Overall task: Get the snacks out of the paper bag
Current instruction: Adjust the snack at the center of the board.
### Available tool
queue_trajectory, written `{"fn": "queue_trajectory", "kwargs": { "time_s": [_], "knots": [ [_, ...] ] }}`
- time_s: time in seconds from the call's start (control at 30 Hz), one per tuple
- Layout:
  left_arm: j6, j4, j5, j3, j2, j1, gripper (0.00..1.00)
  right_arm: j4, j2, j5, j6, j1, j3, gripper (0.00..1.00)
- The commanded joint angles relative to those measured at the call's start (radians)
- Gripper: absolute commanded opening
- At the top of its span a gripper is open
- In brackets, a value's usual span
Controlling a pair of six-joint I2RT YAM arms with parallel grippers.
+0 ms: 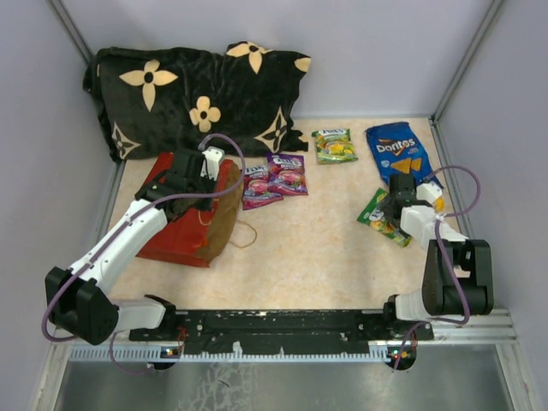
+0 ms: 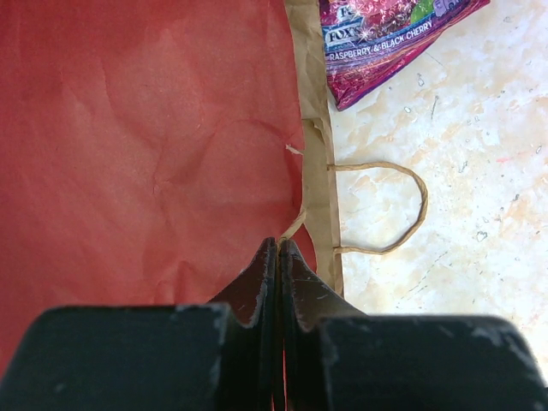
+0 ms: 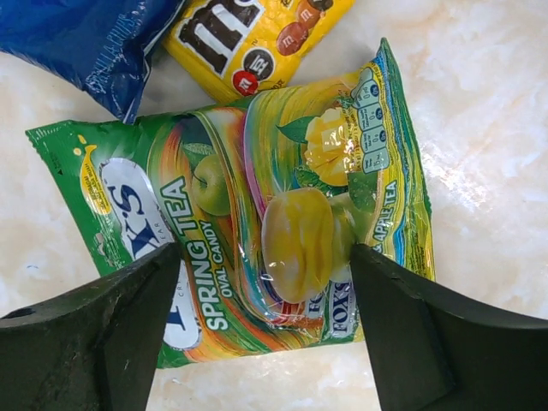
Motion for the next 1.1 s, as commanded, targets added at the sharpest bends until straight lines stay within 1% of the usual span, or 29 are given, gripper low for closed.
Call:
{"fn": "queue_trajectory", "kwargs": {
  "time_s": [0.0,0.1,0.2,0.37,0.5,0.57,0.6,0.77,0.97,1.07],
  "knots": [
    [0.006,-0.014,0.022,0.016,0.003,0.006,0.06,0.038,0.018,-0.056,0.110,0.019,-0.009,0.78],
    [0.005,-0.025,0.031,0.029,0.014,0.006,0.06,0.024,0.033,-0.138,0.211,0.042,-0.018,0.73],
    [0.002,-0.027,0.037,0.036,0.012,0.005,0.06,-0.026,0.069,-0.207,0.354,0.104,0.015,0.73],
    [0.000,-0.022,0.061,0.039,-0.006,0.004,0.06,-0.163,0.142,-0.202,0.701,0.240,0.119,0.75],
    [0.002,-0.019,0.078,0.041,-0.014,0.005,0.06,-0.171,0.172,-0.175,1.005,0.347,0.134,0.70],
    [0.003,-0.018,0.083,0.044,-0.019,0.004,0.06,-0.175,0.206,-0.168,1.130,0.378,0.168,0.69],
    [0.003,-0.017,0.087,0.044,-0.022,0.005,0.06,-0.178,0.228,-0.161,1.164,0.384,0.189,0.69],
    [0.001,-0.017,0.098,0.045,-0.025,0.004,0.06,-0.165,0.359,-0.157,1.225,0.386,0.310,0.69],
    [0.001,-0.015,0.087,0.044,-0.028,0.002,0.06,-0.226,0.498,-0.127,1.115,0.385,0.494,0.70],
    [0.001,-0.020,0.077,0.049,-0.018,0.003,0.06,-0.211,0.558,-0.130,1.086,0.385,0.535,0.70]
  ]
}}
